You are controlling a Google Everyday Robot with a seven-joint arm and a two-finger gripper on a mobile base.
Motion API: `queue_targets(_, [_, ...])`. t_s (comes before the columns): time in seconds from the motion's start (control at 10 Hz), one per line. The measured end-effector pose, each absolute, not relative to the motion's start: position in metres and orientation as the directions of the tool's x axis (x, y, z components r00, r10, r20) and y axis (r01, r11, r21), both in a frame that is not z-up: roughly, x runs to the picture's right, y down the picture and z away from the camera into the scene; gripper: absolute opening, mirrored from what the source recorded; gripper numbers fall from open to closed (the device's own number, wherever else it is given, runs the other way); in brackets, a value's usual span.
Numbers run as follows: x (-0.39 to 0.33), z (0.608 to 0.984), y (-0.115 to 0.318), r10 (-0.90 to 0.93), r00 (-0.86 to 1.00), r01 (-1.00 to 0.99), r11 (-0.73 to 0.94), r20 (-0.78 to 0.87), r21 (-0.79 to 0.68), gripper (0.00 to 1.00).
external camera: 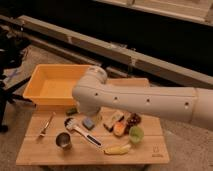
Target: Place fork in metal cup
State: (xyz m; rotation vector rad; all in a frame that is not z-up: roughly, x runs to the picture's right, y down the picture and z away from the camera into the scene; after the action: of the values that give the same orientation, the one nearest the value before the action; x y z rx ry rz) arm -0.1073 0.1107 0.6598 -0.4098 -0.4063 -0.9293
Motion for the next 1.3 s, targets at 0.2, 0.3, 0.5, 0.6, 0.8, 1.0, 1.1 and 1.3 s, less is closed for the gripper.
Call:
queue_targets(0.2, [-0.158, 0.66, 0.102, -0.74, 0.443, 0.88, 0.466, 0.506, -0.09, 0.65])
queue_targets(0.3, [-0.184, 0.66, 0.099, -0.768, 0.393, 0.904, 0.424, 0.505, -0.058, 0.65])
queue_targets(0.5, [-0.228, 0.664, 0.096, -0.806, 0.314, 0.935, 0.353, 0.502, -0.018, 0.65])
queue_targets(0.6, [-0.258, 0.669, 0.095, -0.825, 0.262, 0.954, 0.301, 0.5, -0.002, 0.65])
queue_targets(0.8, [-0.299, 0.681, 0.097, -0.849, 0.184, 0.976, 0.216, 0.494, 0.007, 0.65])
queue_targets(1.0, [-0.329, 0.703, 0.107, -0.86, 0.117, 0.991, 0.134, 0.497, -0.001, 0.65])
queue_targets(1.1, [-0.336, 0.716, 0.115, -0.859, 0.102, 0.994, 0.113, 0.502, -0.01, 0.65])
queue_targets(1.3, [-0.335, 0.744, 0.134, -0.852, 0.089, 0.996, 0.083, 0.515, -0.035, 0.65])
